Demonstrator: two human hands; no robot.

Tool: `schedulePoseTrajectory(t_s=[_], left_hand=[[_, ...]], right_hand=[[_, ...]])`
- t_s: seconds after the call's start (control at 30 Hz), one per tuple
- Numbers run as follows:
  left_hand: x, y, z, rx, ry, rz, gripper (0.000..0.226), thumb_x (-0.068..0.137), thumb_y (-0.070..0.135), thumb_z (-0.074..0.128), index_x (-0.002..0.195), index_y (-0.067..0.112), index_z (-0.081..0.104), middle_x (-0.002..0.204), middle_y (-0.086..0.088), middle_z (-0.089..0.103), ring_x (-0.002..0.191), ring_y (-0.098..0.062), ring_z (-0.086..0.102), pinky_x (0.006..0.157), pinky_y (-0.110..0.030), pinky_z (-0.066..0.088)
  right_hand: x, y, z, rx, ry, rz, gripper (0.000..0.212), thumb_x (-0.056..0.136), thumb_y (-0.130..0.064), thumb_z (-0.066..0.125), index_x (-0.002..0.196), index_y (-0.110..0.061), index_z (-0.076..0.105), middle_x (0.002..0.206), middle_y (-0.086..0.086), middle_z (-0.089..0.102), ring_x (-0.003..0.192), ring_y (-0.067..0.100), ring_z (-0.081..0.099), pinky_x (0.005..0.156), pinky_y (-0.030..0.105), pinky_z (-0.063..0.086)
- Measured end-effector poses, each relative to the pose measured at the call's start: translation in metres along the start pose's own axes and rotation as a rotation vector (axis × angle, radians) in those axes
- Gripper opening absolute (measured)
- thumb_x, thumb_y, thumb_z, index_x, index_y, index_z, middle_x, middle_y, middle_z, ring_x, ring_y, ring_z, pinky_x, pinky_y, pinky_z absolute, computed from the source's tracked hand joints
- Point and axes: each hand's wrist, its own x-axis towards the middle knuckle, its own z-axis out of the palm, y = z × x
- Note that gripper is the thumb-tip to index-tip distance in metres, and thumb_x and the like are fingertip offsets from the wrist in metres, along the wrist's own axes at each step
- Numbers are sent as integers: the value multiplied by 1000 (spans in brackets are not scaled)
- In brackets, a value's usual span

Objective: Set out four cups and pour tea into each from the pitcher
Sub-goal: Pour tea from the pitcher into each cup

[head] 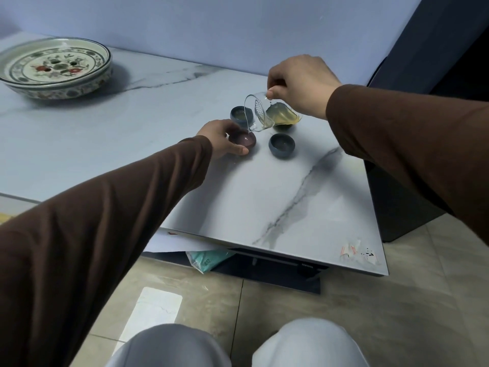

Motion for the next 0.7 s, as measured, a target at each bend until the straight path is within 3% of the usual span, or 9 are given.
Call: schedulePoseTrajectory(t_s=[0.7], left_hand=[[4, -1, 1, 57, 16, -17, 61, 59, 39, 85, 115, 28, 63, 107, 7, 61, 99, -13, 53, 86, -23, 38]], right_hand=[[3, -12, -18, -108, 71, -123, 19, 95, -31, 58, 102, -16, 67, 102, 7, 68, 98, 31, 60, 75, 35, 39]])
